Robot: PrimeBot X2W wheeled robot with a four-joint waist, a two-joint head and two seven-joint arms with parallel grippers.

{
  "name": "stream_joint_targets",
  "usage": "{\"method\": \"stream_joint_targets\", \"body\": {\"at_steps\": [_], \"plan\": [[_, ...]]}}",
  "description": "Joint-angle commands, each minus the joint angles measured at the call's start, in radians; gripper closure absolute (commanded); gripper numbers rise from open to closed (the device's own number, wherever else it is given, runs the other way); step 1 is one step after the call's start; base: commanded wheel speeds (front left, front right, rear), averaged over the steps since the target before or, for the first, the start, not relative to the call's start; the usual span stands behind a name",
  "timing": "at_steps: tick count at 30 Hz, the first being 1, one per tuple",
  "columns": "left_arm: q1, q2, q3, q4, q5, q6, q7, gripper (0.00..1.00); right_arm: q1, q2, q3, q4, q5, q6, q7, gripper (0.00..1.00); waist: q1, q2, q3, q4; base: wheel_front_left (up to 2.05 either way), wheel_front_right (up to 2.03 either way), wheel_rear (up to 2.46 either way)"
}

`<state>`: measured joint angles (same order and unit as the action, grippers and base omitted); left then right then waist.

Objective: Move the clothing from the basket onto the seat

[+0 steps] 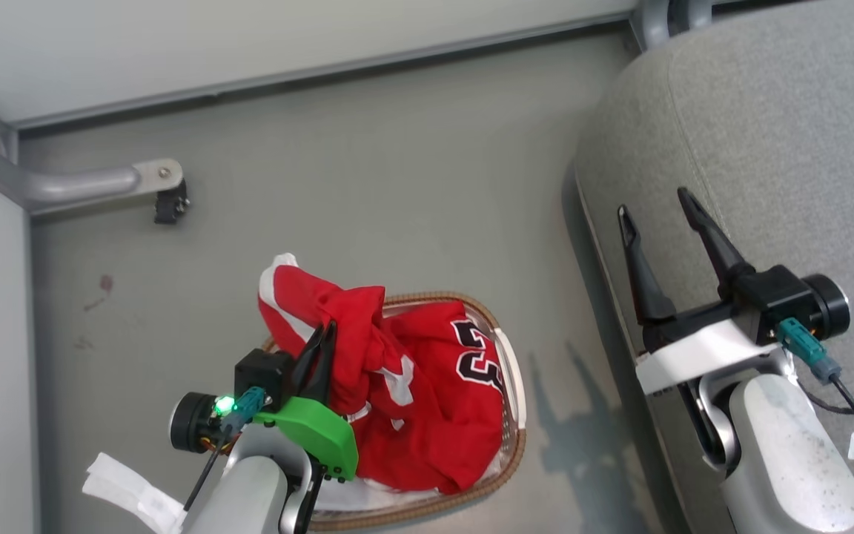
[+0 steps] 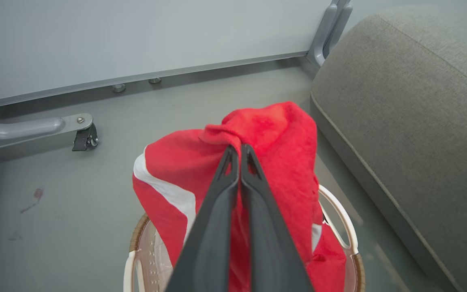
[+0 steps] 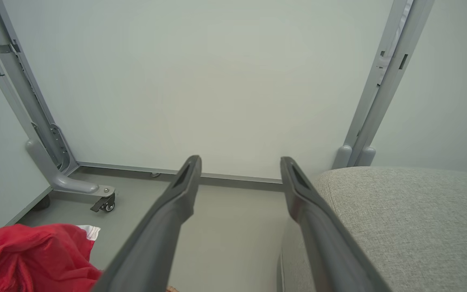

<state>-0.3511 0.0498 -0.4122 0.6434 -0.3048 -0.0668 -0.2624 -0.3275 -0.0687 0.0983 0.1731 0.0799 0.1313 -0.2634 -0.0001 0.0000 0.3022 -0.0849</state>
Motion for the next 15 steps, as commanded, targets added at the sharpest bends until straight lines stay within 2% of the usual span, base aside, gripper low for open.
{"method": "stream_joint_targets", "body": {"at_steps": [1, 15], "plan": [[0.026, 0.002, 0.012, -0.026, -0.003, 0.006, -0.004, 1.00, 0.027, -0.003, -0.002, 0.007, 0.006, -0.001, -0.002, 0.00, 0.0001, 0.0000, -0.091, 0.049, 0.00, 0.00, 0.00], [0.038, 0.002, 0.041, -0.276, -0.013, 0.014, -0.004, 1.00, 0.145, 0.004, 0.018, 0.053, 0.030, -0.001, -0.002, 0.00, 0.0001, 0.0000, -0.214, 0.080, 0.00, 0.00, 0.00]]}}
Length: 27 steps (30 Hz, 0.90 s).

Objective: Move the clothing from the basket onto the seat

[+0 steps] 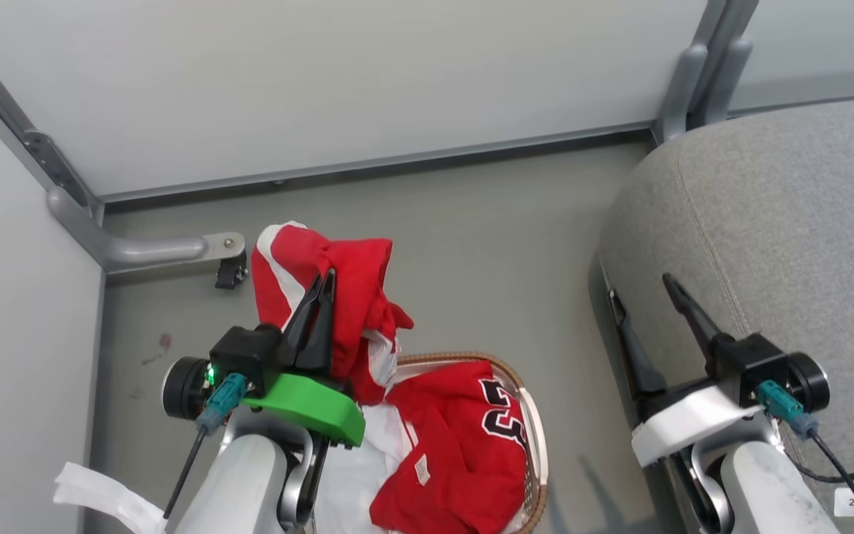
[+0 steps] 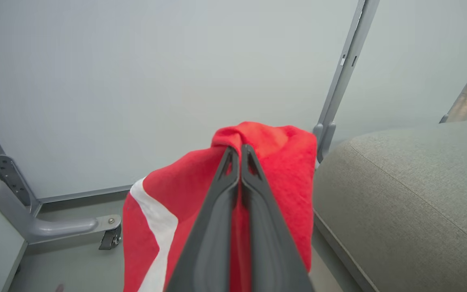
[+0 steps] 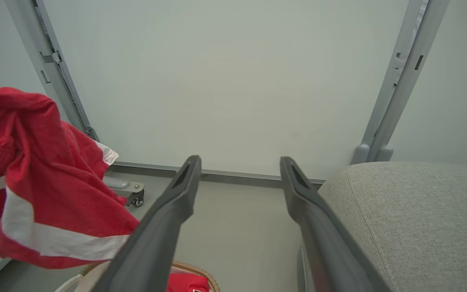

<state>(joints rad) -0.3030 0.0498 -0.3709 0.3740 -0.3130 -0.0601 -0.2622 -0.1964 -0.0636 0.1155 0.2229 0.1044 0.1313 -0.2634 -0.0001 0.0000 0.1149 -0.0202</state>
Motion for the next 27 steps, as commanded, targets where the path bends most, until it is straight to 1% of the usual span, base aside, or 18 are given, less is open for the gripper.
{"method": "stream_joint_targets", "body": {"at_steps": [1, 7, 11, 15, 19, 22, 24, 27], "plan": [[-0.017, 0.002, -0.002, -0.020, -0.008, 0.008, -0.004, 1.00, 0.019, -0.001, 0.003, 0.005, 0.007, -0.001, -0.002, 0.00, 0.0001, 0.0000, -0.030, 0.016, 0.00, 0.00, 0.00], [-0.055, 0.002, -0.007, -0.091, -0.011, 0.012, -0.004, 1.00, 0.050, 0.002, 0.018, 0.017, 0.012, -0.001, -0.002, 0.00, 0.0001, 0.0000, -0.051, 0.017, 0.00, 0.00, 0.00], [-0.083, 0.002, -0.021, -0.116, -0.030, 0.022, -0.004, 1.00, 0.067, 0.003, 0.043, 0.028, 0.013, -0.001, -0.002, 0.00, 0.0001, 0.0000, -0.059, 0.018, 0.00, 0.00, 0.00], [-0.096, 0.002, -0.047, -0.131, -0.035, 0.029, -0.004, 1.00, 0.072, 0.003, 0.091, 0.039, 0.009, -0.001, -0.002, 0.00, 0.0001, 0.0000, -0.059, 0.021, 0.00, 0.00, 0.00], [-0.101, 0.002, -0.076, -0.136, -0.048, 0.035, -0.004, 1.00, 0.057, -0.013, 0.200, 0.063, 0.014, -0.001, -0.002, 0.00, 0.0001, 0.0000, -0.056, 0.030, 0.00, 0.00, 0.00], [-0.109, 0.002, -0.100, -0.139, -0.056, 0.037, -0.004, 1.00, 0.022, -0.029, 0.326, 0.097, 0.028, -0.001, -0.002, 0.00, 0.0001, 0.0000, -0.051, 0.042, 0.00, 0.00, 0.00], [-0.114, 0.002, -0.116, -0.140, -0.062, 0.035, -0.004, 1.00, -0.006, -0.033, 0.389, 0.128, 0.038, -0.001, -0.002, 0.00, 0.0001, 0.0000, -0.048, 0.053, 0.00, 0.00, 0.00], [-0.122, 0.002, -0.140, -0.137, -0.067, 0.034, -0.004, 1.00, -0.062, -0.027, 0.451, 0.171, 0.047, -0.001, -0.002, 0.00, 0.0001, 0.0000, -0.041, 0.069, 0.00, 0.00, 0.00]]}}
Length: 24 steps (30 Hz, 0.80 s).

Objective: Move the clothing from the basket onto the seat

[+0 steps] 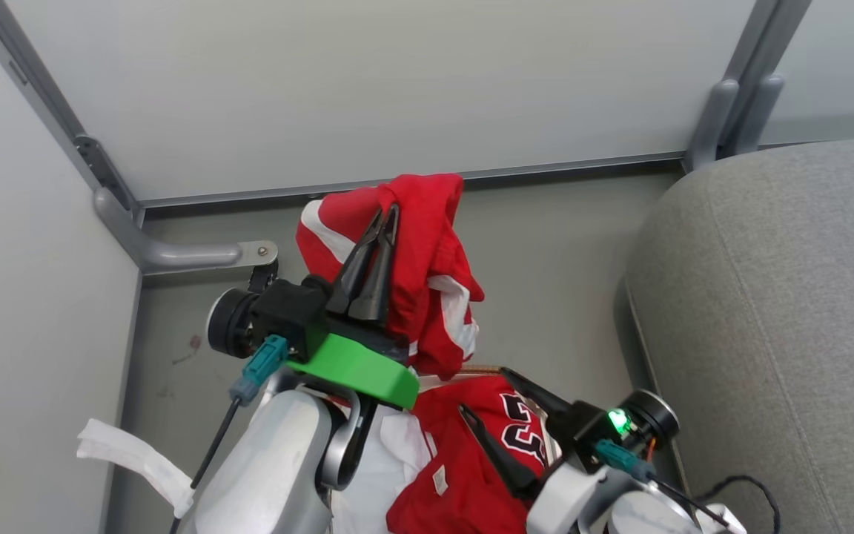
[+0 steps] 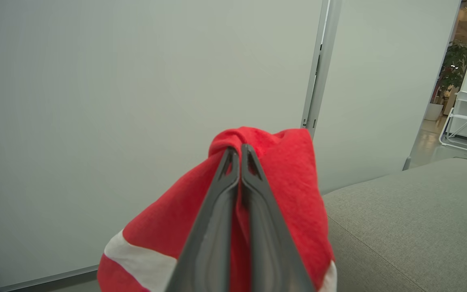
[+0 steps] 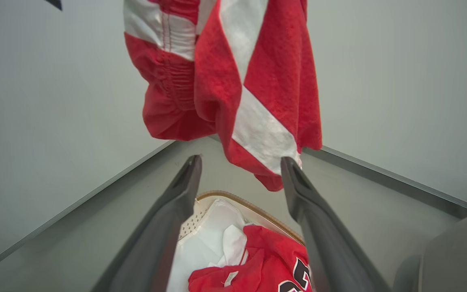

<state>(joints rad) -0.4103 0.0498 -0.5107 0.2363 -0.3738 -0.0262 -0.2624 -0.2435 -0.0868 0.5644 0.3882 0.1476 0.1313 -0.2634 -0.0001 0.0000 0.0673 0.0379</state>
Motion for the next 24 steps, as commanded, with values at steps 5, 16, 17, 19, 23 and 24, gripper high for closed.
{"method": "stream_joint_targets", "body": {"at_steps": [5, 16, 17, 19, 23, 24], "plan": [[-0.029, 0.002, -0.041, 0.000, -0.025, 0.002, -0.004, 1.00, -0.106, 0.018, 0.052, 0.096, -0.003, -0.001, -0.002, 0.00, 0.0001, 0.0000, 0.018, 0.047, 0.00, 0.00, 0.00], [-0.073, 0.002, -0.128, -0.004, -0.061, 0.010, -0.004, 1.00, -0.208, 0.034, 0.050, 0.192, 0.010, -0.001, -0.002, 0.00, 0.0001, 0.0000, 0.035, 0.111, 0.00, 0.00, 0.00], [-0.074, 0.002, -0.131, -0.004, -0.063, 0.012, -0.004, 1.00, -0.211, 0.033, 0.051, 0.192, 0.016, -0.001, -0.002, 0.07, 0.0001, 0.0000, 0.035, 0.114, 0.00, 0.00, 0.00], [-0.078, 0.002, -0.138, -0.002, -0.069, 0.017, -0.004, 1.00, -0.215, 0.033, 0.043, 0.180, 0.040, -0.001, -0.002, 0.69, 0.0001, 0.0000, 0.037, 0.117, 0.00, 0.00, 0.00], [-0.081, 0.002, -0.150, 0.000, -0.076, 0.022, -0.004, 1.00, -0.213, 0.033, 0.036, 0.178, 0.055, -0.001, -0.002, 1.00, 0.0001, 0.0000, 0.041, 0.119, 0.00, 0.00, 0.00], [-0.082, 0.002, -0.151, 0.001, -0.079, 0.023, -0.004, 1.00, -0.212, 0.033, 0.036, 0.179, 0.060, -0.001, -0.002, 1.00, 0.0001, 0.0000, 0.041, 0.118, 0.00, 0.00, 0.00]]}}
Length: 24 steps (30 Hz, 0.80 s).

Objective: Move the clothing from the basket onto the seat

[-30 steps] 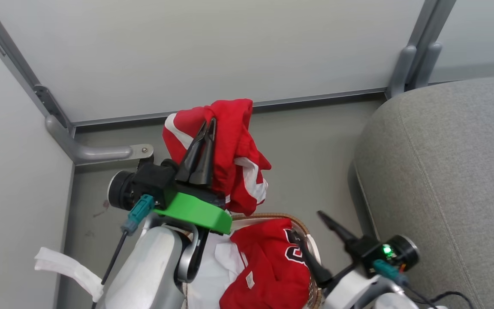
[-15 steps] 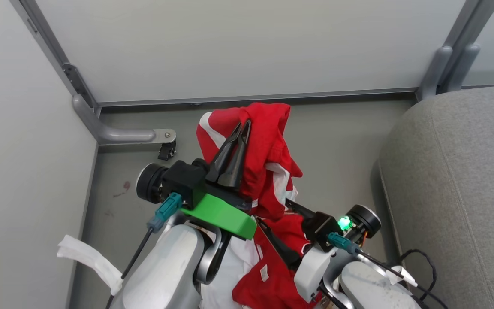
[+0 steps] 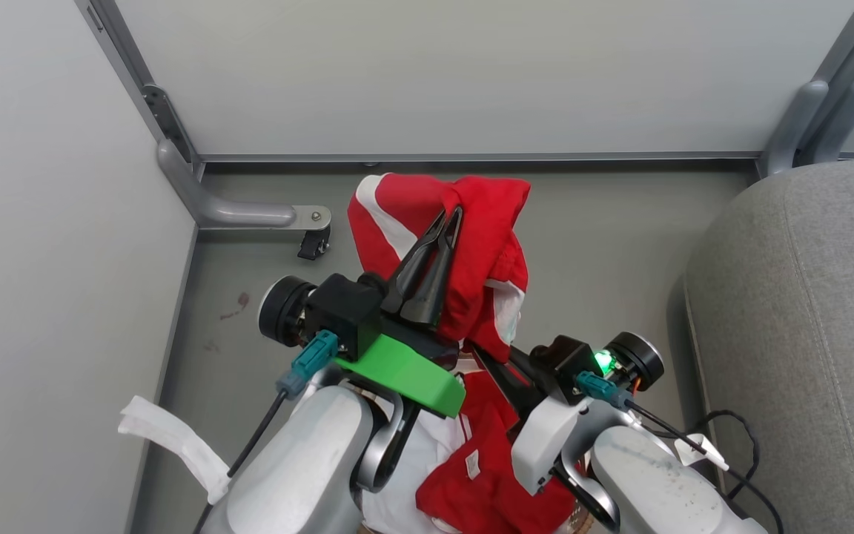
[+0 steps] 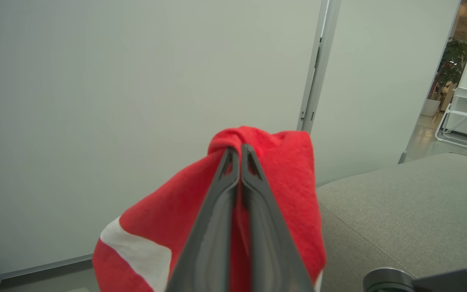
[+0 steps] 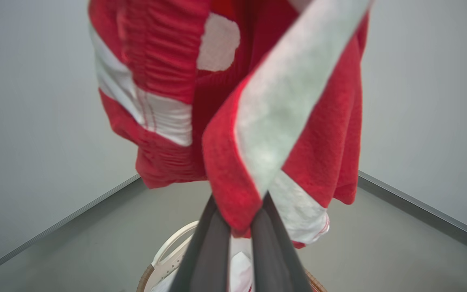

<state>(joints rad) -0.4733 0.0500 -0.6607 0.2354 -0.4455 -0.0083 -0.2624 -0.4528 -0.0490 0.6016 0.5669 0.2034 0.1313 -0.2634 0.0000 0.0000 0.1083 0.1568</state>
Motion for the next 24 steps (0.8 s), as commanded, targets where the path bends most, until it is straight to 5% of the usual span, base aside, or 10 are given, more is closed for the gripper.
{"method": "stream_joint_targets", "body": {"at_steps": [1, 16, 18, 19, 24], "plan": [[-0.019, 0.002, -0.002, 0.003, -0.009, 0.006, -0.004, 1.00, 0.000, -0.004, -0.001, 0.003, 0.008, -0.001, -0.002, 1.00, 0.0000, 0.0000, 0.000, -0.002, 0.00, 0.00, 0.00], [0.007, 0.002, 0.012, 0.025, 0.004, 0.002, -0.004, 1.00, 0.020, -0.004, -0.013, -0.005, 0.020, -0.001, -0.002, 1.00, 0.0000, 0.0000, -0.006, -0.032, 0.00, 0.00, 0.00], [0.014, 0.002, 0.015, 0.033, 0.004, 0.000, -0.004, 0.21, 0.027, -0.004, -0.017, -0.014, 0.019, -0.001, -0.002, 1.00, 0.0000, 0.0000, -0.009, -0.040, 0.00, 0.00, 0.00], [0.017, 0.002, 0.018, 0.038, 0.004, -0.001, -0.003, 0.00, 0.033, -0.004, -0.022, -0.022, 0.015, -0.001, -0.002, 1.00, 0.0000, 0.0000, -0.011, -0.045, 0.00, 0.00, 0.00], [0.033, 0.002, 0.036, 0.080, 0.030, -0.020, -0.002, 0.00, 0.064, -0.004, -0.048, -0.072, 0.004, -0.001, -0.002, 1.00, 0.0000, 0.0000, -0.020, -0.093, 0.00, 0.00, 0.00]]}}
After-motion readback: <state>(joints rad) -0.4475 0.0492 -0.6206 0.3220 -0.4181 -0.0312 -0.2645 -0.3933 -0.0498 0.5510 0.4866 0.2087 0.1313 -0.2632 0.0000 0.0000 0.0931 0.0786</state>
